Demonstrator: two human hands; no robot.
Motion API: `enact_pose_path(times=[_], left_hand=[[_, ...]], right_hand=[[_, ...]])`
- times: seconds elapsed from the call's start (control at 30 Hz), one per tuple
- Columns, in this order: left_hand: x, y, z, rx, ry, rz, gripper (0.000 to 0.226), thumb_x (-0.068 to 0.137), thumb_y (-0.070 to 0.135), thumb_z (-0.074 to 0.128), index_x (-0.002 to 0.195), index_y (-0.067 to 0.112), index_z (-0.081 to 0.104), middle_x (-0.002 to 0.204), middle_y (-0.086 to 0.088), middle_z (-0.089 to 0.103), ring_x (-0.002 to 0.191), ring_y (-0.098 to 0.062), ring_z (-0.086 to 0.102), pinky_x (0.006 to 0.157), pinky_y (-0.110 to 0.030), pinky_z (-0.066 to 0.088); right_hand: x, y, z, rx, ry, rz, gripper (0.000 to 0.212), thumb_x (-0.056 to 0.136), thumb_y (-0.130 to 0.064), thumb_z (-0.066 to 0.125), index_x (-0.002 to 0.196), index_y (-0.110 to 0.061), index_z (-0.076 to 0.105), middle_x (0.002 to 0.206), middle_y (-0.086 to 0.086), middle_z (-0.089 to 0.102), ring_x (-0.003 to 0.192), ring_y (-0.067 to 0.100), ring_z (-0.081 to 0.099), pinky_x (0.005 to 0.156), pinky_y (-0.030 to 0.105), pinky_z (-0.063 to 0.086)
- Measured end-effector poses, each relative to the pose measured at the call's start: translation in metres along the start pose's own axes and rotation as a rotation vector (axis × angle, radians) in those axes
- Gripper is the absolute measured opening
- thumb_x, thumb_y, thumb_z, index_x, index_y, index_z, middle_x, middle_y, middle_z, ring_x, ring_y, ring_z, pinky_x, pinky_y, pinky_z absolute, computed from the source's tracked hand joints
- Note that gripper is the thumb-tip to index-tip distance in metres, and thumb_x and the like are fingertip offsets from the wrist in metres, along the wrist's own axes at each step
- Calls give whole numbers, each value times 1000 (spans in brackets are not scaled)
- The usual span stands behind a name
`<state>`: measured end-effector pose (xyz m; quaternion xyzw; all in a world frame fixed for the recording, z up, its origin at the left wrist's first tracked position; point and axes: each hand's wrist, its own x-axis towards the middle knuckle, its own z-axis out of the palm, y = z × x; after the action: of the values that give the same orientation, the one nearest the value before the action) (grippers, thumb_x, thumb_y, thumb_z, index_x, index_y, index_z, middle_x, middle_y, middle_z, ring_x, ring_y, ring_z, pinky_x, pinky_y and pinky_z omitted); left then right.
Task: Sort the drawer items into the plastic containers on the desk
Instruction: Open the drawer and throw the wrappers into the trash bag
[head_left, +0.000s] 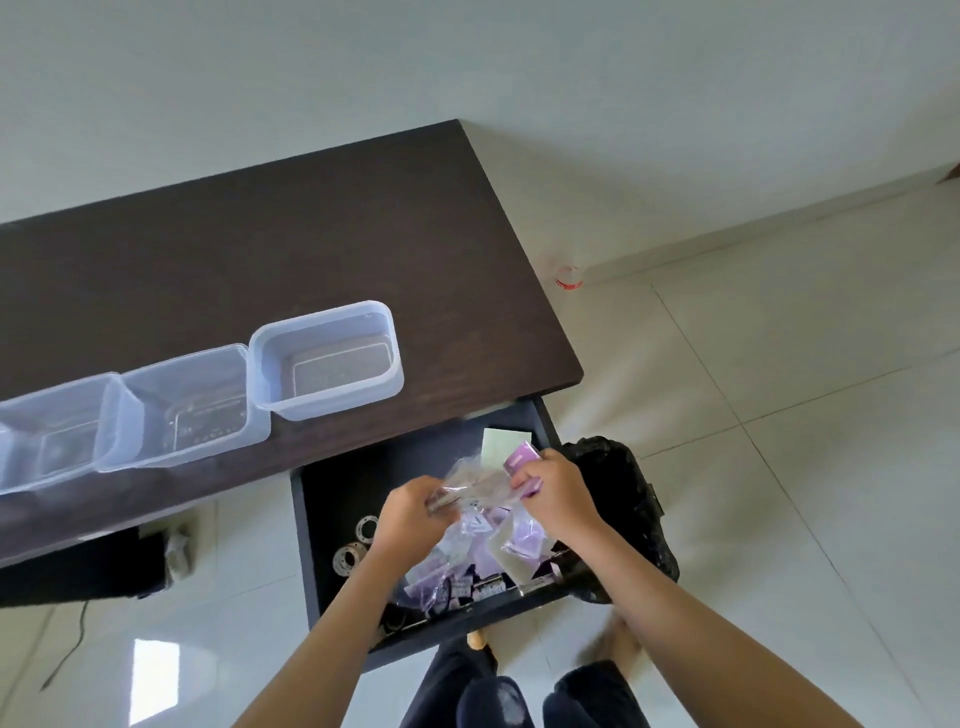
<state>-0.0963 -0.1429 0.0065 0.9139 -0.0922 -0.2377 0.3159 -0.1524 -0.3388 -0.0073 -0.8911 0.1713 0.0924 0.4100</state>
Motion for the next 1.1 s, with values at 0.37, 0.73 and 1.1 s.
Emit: enact_pose_path(times=[0.37,0.73,1.1], left_hand=[[-28,75,-18,-55,201,-51,22,79,17,72,66,25,55,58,8,51,54,-8,45,51,-21,35],[0,182,30,-184,252,7,25,76,16,74,75,-3,58,59,-2,48,55,-18,39,55,-30,36],[11,241,141,-309,236,-145,14,85,13,62,87,24,53,67,4,54,52,-13,47,44,-23,40]], right_hand=[[14,-6,-65,181,13,-172,25,75,11,63,84,-9,75,94,13,62,80,23,61,72,26,49],[9,60,-177,255,177,-178,14,71,-3,80,80,-13,74,90,4,71,66,3,57,62,6,43],[-25,170,-216,265,237,57,18,67,-12,85,80,-12,73,87,6,72,77,18,64,70,23,47]])
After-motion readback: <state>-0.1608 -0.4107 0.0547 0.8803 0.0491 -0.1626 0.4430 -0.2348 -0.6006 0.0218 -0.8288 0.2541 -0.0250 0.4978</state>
